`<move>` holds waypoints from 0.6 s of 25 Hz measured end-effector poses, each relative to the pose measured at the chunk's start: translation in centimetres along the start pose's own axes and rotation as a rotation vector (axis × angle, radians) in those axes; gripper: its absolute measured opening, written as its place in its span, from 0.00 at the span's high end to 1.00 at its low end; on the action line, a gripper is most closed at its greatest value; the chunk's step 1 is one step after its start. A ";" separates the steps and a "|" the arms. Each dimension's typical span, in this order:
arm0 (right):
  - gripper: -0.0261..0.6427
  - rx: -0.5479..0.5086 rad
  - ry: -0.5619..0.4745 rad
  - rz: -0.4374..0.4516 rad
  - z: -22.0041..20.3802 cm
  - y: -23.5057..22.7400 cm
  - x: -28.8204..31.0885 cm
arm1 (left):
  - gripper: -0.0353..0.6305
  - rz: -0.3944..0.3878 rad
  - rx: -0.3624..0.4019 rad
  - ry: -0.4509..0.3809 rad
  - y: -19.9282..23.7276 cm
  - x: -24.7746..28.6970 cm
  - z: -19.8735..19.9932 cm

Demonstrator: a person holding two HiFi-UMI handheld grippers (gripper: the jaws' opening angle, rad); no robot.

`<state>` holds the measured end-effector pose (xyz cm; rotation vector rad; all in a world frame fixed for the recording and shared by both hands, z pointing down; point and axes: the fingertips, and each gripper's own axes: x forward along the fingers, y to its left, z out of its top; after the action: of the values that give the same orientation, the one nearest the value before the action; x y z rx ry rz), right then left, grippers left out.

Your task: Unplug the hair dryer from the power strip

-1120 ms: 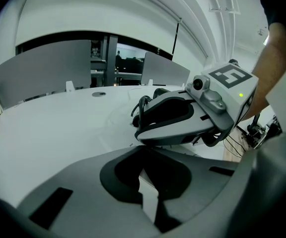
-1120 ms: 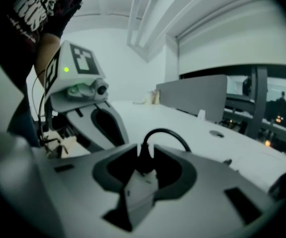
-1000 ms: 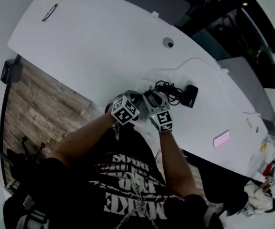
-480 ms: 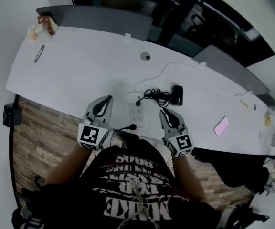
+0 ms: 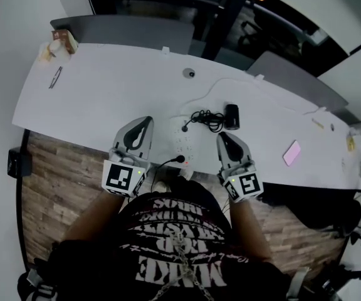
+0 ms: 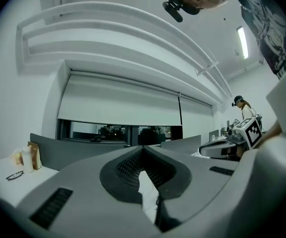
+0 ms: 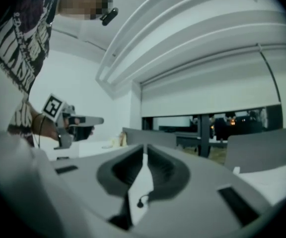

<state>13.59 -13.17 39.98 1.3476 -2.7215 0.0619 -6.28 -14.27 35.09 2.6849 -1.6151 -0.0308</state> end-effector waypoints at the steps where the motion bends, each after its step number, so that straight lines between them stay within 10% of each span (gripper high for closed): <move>1: 0.89 0.011 0.000 -0.006 0.0 0.3 -0.3 | 0.91 -0.006 -0.006 0.009 -0.2 -0.3 -0.2; 15: 0.89 0.019 0.032 -0.065 -0.3 2.7 -4.7 | 0.91 -0.112 -0.026 0.092 -2.6 -1.1 -3.3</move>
<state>14.34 -7.78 39.80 1.4262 -2.6552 0.1036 -4.45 -12.14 38.39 2.7106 -1.4288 0.0698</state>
